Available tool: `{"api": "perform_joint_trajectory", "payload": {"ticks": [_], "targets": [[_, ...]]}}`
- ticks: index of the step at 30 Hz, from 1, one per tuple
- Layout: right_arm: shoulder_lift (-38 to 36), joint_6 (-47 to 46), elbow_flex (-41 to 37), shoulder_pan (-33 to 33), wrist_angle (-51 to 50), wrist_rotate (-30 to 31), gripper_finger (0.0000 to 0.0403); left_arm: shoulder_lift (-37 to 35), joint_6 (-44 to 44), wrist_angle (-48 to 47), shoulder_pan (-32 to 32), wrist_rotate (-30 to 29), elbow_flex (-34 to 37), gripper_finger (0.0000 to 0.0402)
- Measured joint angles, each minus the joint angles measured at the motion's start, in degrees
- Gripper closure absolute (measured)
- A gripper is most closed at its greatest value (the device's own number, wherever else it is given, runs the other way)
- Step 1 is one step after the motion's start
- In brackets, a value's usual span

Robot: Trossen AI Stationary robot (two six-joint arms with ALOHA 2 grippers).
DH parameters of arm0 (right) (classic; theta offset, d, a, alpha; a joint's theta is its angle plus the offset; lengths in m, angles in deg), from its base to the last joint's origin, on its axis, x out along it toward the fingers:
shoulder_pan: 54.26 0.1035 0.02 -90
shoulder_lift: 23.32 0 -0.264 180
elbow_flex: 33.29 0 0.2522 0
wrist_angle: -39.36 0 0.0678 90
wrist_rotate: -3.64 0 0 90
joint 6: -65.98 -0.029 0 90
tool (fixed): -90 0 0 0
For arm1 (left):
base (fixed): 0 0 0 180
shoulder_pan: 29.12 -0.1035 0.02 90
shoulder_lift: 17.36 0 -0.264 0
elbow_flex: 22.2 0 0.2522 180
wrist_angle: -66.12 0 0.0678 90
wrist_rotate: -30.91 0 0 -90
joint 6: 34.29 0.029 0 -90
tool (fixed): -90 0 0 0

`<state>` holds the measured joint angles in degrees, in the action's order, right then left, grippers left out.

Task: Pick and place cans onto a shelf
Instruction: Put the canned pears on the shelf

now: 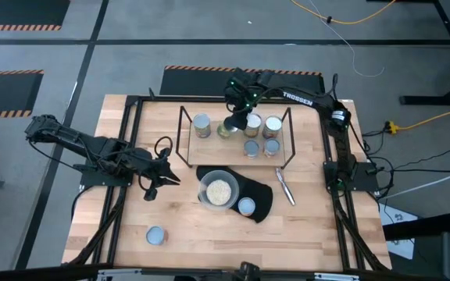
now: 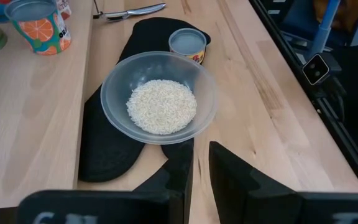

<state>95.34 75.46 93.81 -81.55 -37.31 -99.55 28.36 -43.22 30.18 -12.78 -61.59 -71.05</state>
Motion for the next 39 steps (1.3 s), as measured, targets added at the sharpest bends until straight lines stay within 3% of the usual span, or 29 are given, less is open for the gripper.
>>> {"api": "perform_joint_trajectory", "payload": {"ticks": [39], "targets": [[1.44, 0.04, 0.02, -0.67, 0.77, 0.09, 0.0371, 0.0, 0.04, -0.02, -0.02, 0.0, 0.0, 0.0357]]}}
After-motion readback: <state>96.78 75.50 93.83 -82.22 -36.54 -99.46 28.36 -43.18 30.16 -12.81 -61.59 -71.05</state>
